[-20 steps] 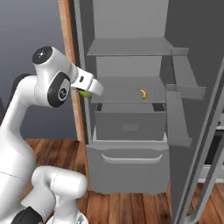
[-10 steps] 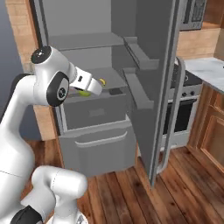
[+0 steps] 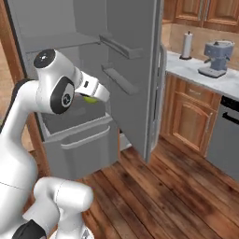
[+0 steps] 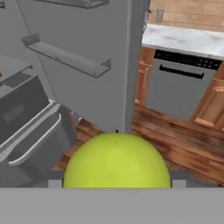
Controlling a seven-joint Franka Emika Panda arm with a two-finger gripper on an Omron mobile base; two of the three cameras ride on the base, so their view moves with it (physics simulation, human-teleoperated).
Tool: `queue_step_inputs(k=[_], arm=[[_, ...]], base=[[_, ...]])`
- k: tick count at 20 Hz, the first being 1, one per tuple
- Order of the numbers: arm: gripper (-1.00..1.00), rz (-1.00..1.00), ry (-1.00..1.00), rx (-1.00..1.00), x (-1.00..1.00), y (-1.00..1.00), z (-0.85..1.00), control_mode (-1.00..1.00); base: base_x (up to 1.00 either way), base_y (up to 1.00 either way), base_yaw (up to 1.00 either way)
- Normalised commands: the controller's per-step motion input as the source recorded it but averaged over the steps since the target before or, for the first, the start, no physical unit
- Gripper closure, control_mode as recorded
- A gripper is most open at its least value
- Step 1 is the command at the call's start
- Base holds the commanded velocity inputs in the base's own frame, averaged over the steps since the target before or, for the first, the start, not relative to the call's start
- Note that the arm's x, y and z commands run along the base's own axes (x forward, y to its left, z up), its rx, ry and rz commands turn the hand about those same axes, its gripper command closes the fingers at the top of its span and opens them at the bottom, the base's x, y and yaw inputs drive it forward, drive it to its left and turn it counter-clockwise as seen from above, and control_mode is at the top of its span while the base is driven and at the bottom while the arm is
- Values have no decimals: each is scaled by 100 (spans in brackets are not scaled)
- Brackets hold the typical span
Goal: Retrieve the pear and banana from the fridge and place them into the bowl on the dining table.
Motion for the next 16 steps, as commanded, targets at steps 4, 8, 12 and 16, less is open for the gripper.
queue_step_inputs(k=[4, 8, 12, 16], arm=[[100, 0, 0, 0, 0, 0, 0, 100], [100, 0, 0, 0, 0, 0, 0, 100], [100, 0, 0, 0, 0, 0, 0, 100], [100, 0, 0, 0, 0, 0, 0, 100]], base=[[-76, 31, -52], [-84, 20, -51], [-88, 5, -48], [-85, 0, -45]])
